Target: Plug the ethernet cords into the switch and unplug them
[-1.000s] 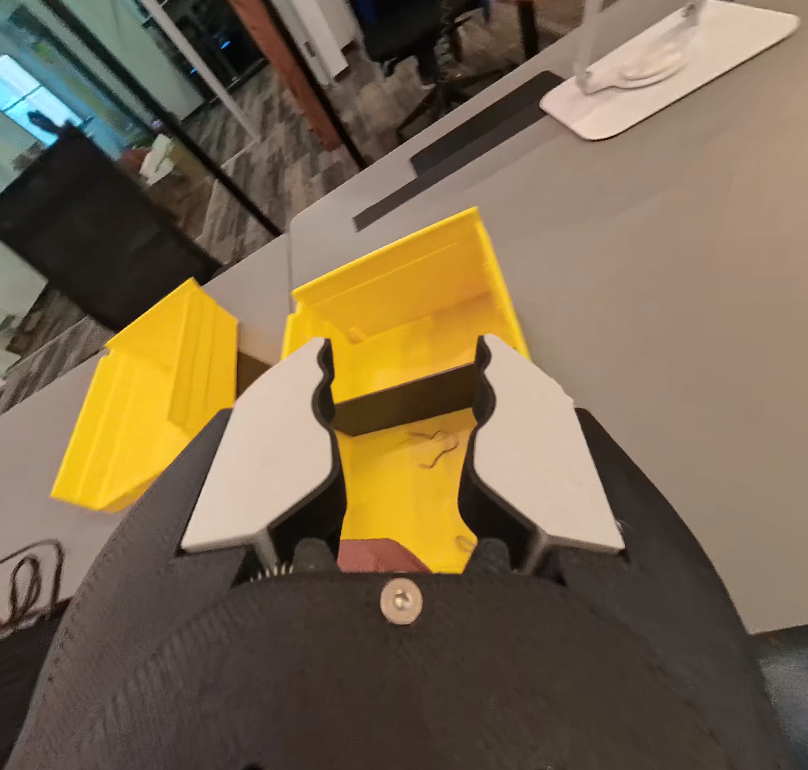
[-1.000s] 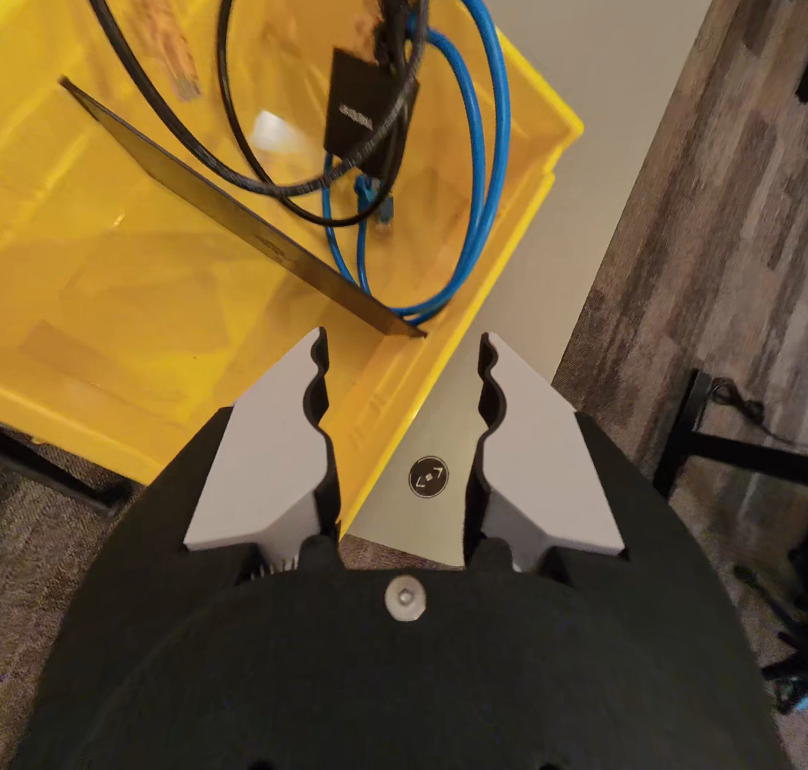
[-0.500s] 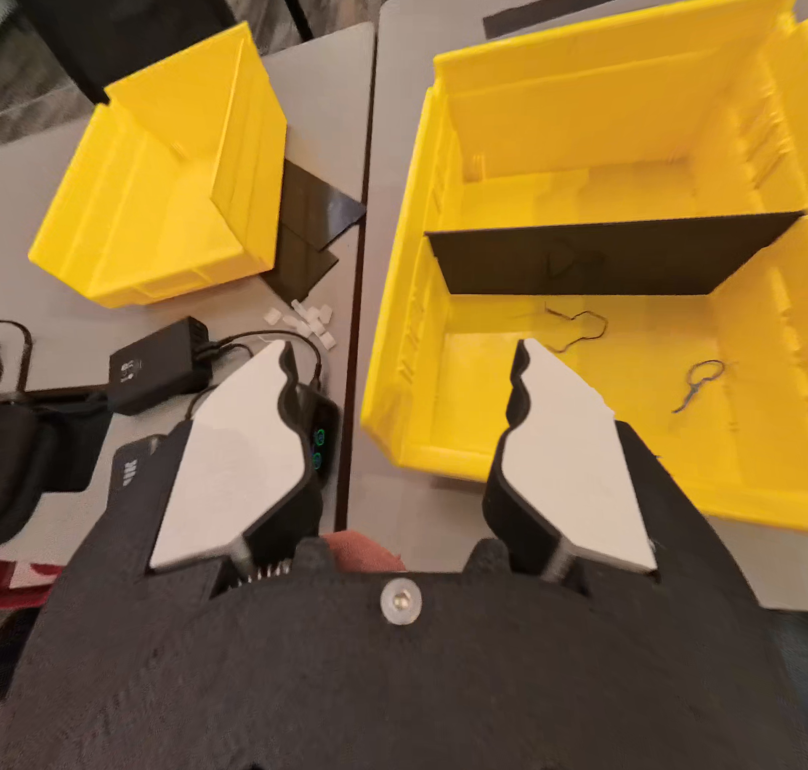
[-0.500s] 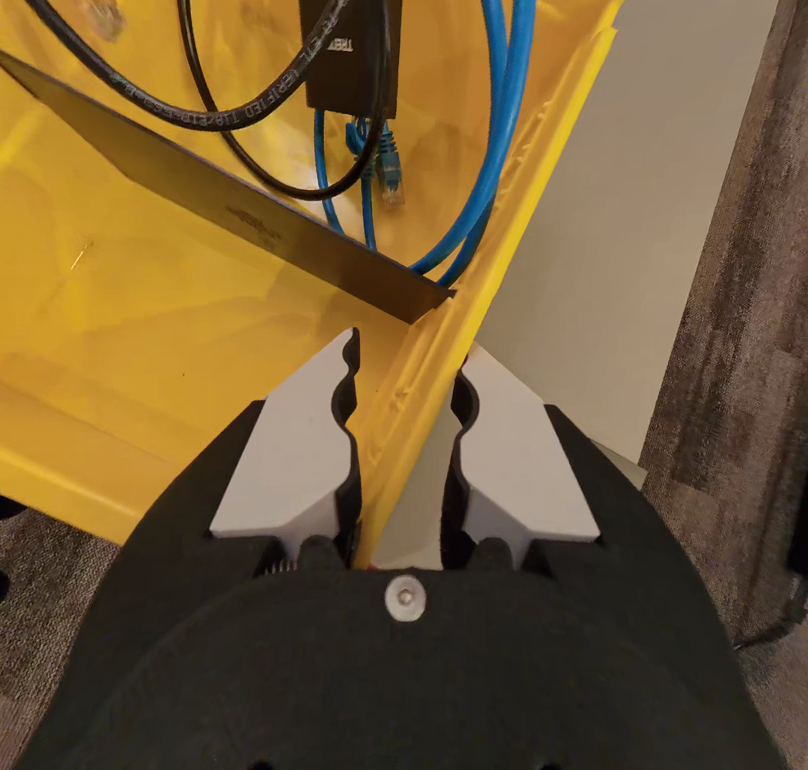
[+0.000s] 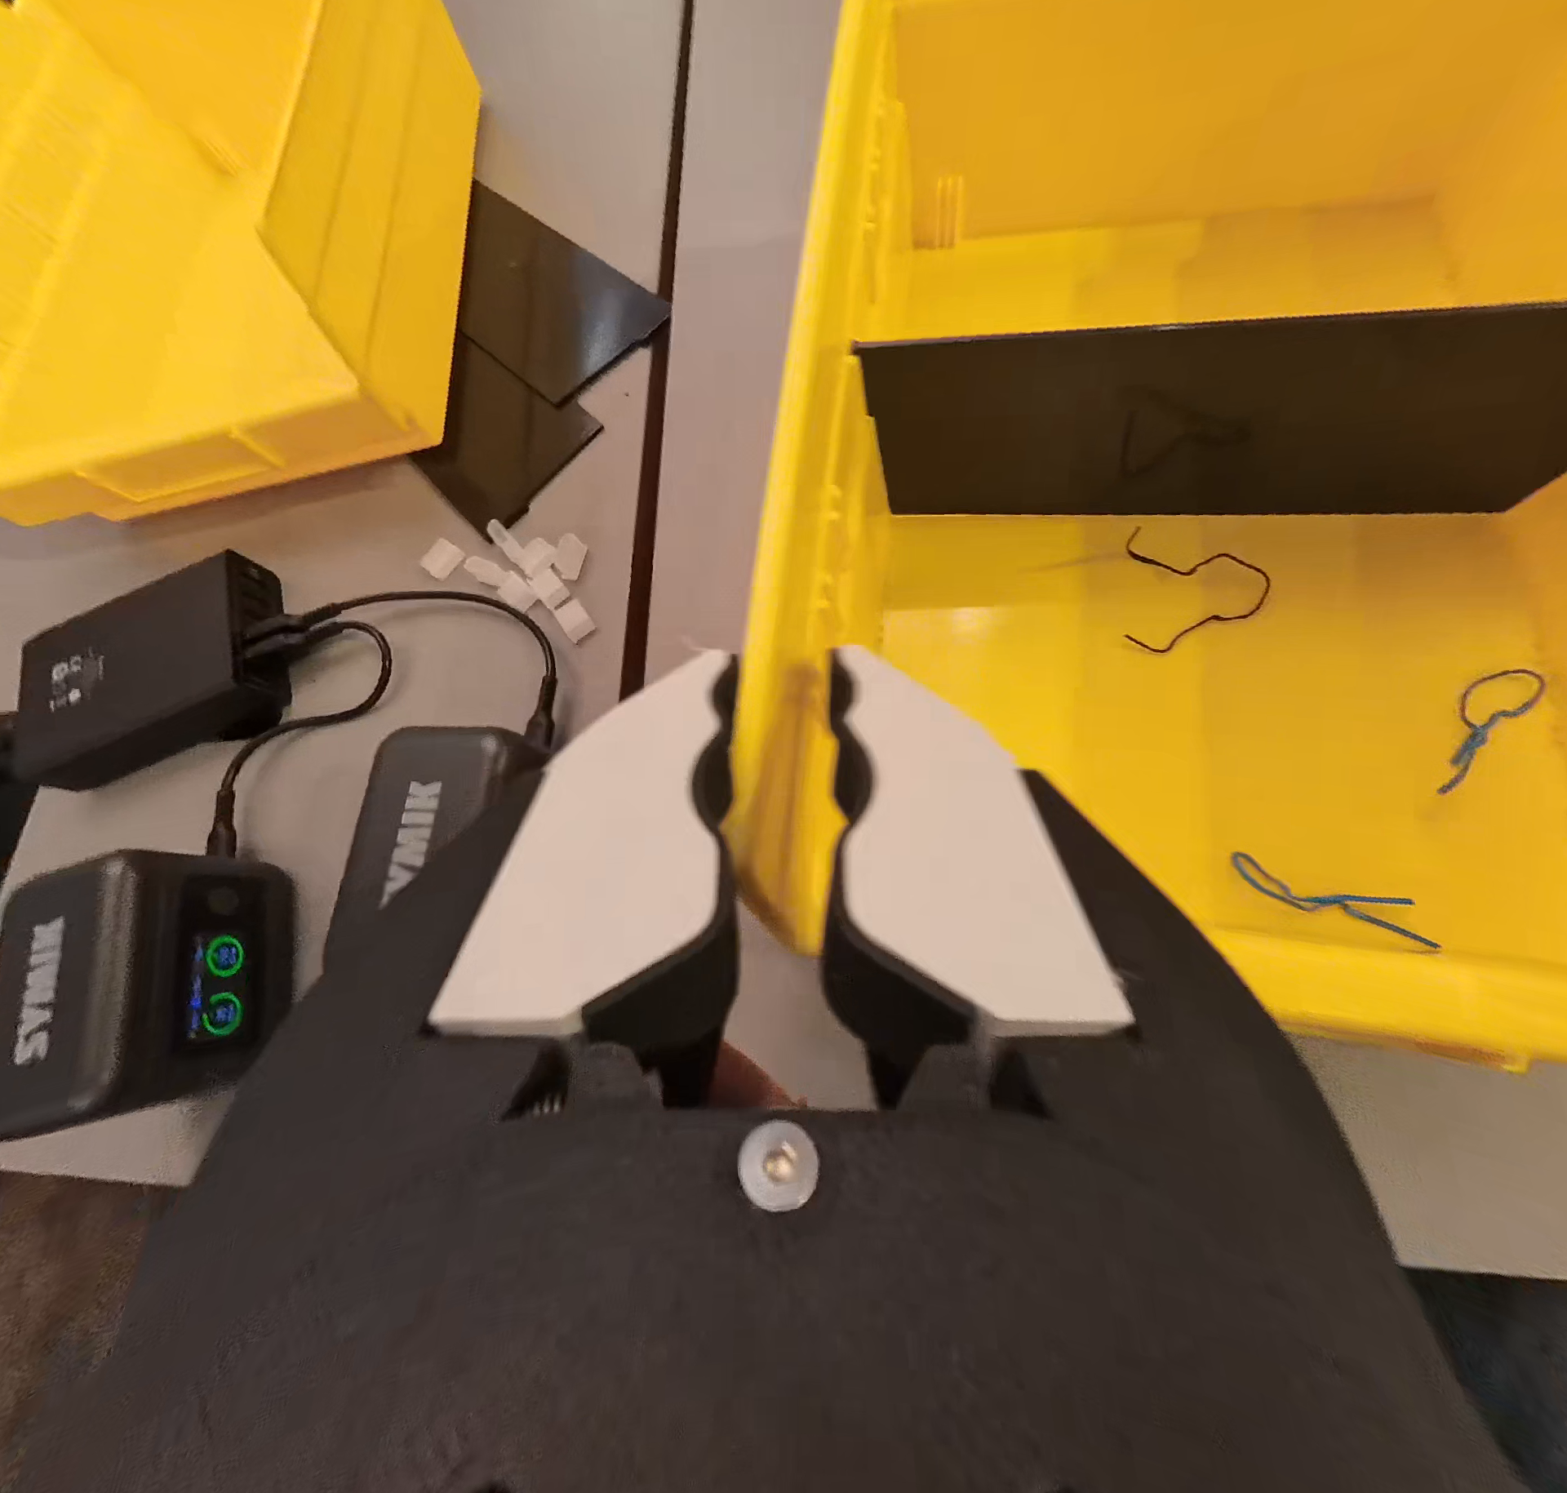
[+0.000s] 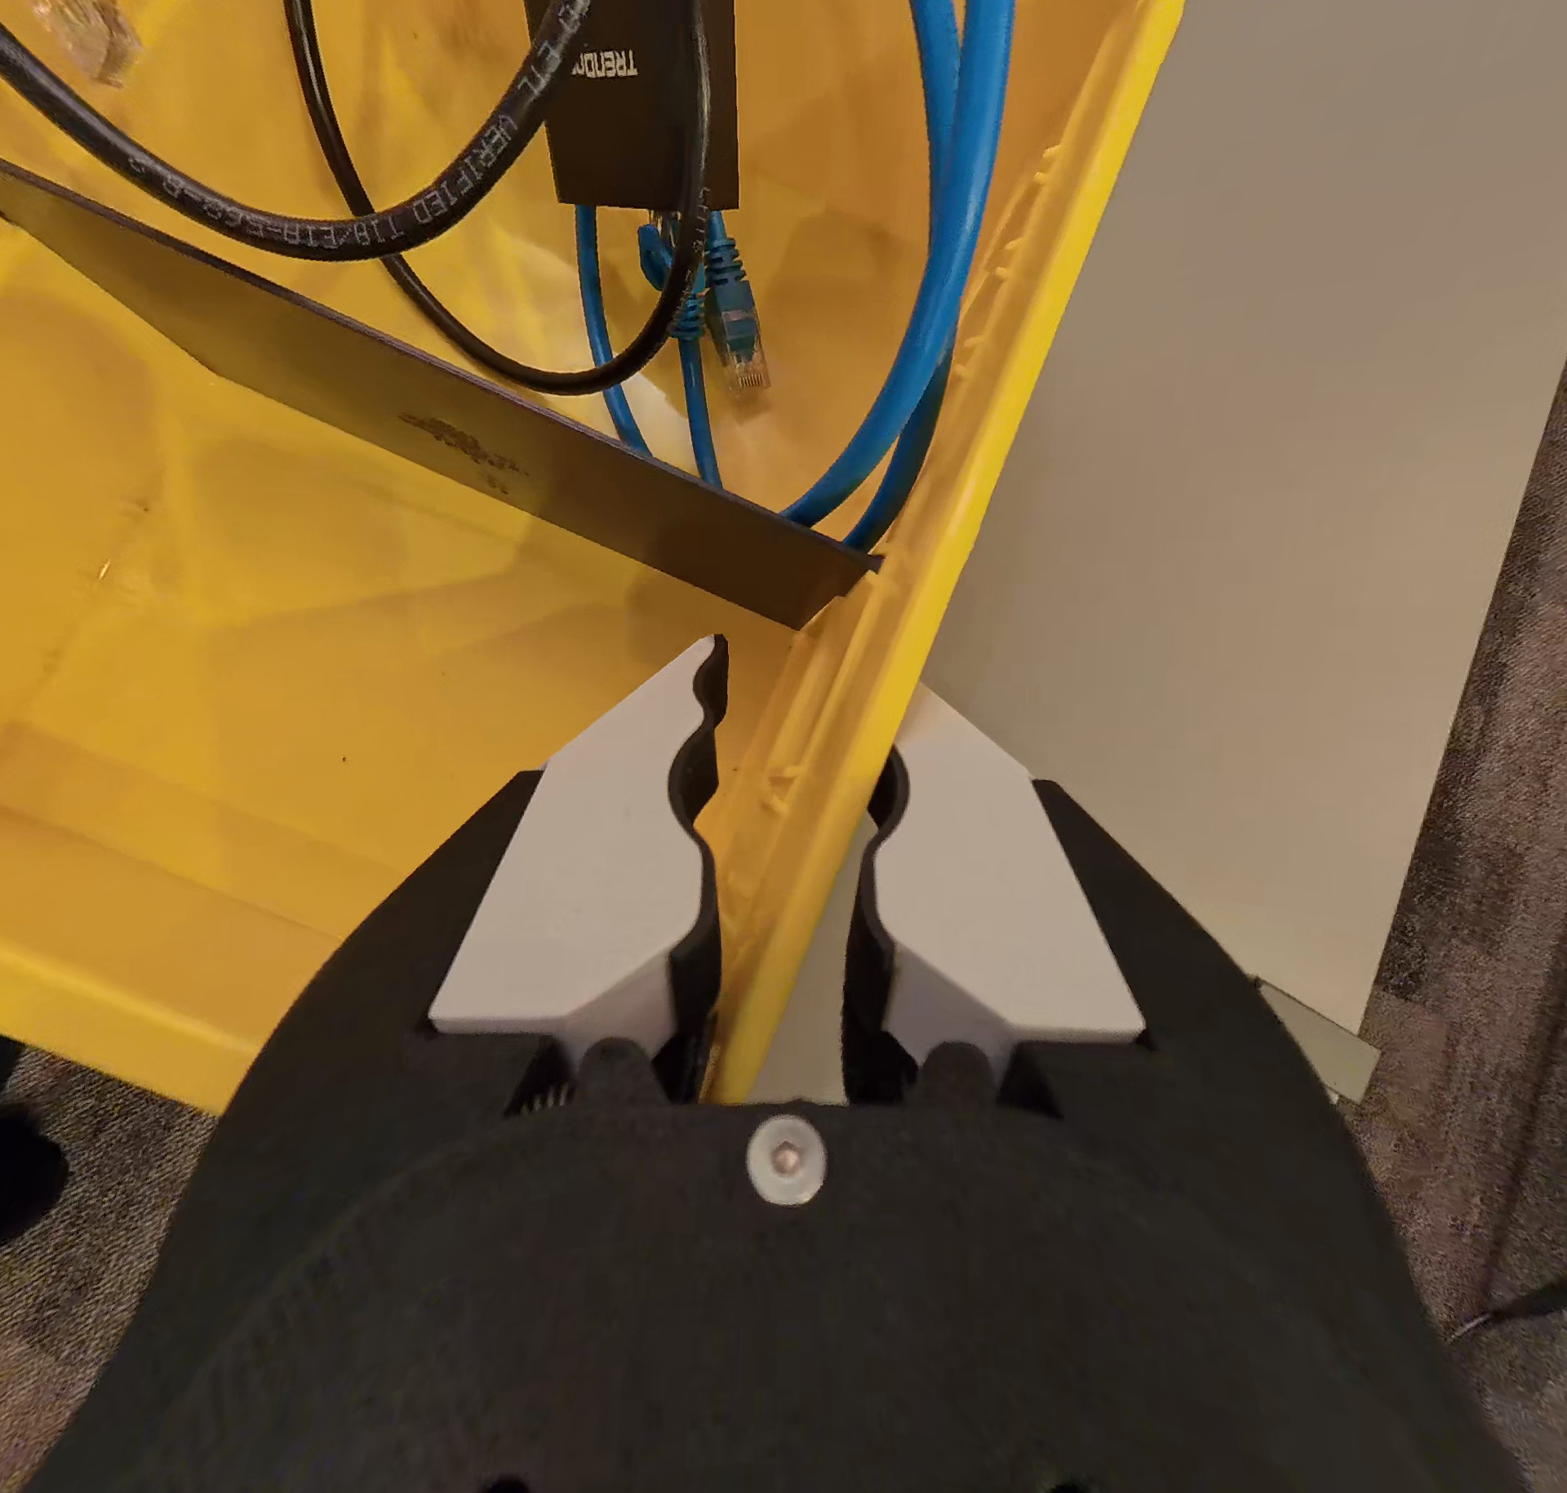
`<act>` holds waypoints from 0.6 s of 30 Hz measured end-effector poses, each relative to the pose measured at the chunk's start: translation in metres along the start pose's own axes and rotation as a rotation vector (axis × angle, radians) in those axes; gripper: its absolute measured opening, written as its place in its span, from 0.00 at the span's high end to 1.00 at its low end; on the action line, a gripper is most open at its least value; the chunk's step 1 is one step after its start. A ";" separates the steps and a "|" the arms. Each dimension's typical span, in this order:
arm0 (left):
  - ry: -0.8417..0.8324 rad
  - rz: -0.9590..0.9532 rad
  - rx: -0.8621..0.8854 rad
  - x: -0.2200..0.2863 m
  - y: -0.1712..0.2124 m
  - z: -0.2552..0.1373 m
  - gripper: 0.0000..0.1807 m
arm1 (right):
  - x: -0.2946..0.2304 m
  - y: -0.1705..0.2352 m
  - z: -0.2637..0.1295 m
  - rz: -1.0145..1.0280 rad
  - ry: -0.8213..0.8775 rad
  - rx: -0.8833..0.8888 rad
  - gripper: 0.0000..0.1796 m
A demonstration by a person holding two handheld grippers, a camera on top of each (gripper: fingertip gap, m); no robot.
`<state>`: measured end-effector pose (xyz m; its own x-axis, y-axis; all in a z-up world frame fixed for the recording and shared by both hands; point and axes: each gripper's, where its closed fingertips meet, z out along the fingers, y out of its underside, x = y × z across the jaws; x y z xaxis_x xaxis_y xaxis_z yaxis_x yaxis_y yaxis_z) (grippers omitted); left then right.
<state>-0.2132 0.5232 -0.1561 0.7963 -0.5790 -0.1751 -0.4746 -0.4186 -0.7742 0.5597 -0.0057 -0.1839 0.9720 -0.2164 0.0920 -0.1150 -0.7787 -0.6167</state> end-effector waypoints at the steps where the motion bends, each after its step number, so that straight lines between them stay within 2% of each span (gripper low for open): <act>1: 0.005 -0.032 0.008 0.001 0.000 -0.001 0.94 | -0.002 -0.001 0.001 -0.007 0.004 0.004 0.86; 11: -0.010 -0.042 0.005 0.025 0.005 -0.015 0.94 | -0.021 -0.016 0.009 -0.010 -0.024 0.034 0.87; 14: -0.012 -0.066 -0.014 0.023 0.009 -0.014 0.78 | -0.019 -0.020 0.007 -0.009 -0.003 0.058 0.85; 18: -0.087 -0.030 0.014 0.013 -0.001 -0.022 0.67 | -0.011 -0.028 -0.007 -0.020 0.046 0.103 0.77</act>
<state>-0.2109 0.5006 -0.1443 0.8401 -0.5027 -0.2037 -0.4453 -0.4246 -0.7883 0.5504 0.0144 -0.1625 0.9630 -0.2307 0.1394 -0.0720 -0.7187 -0.6916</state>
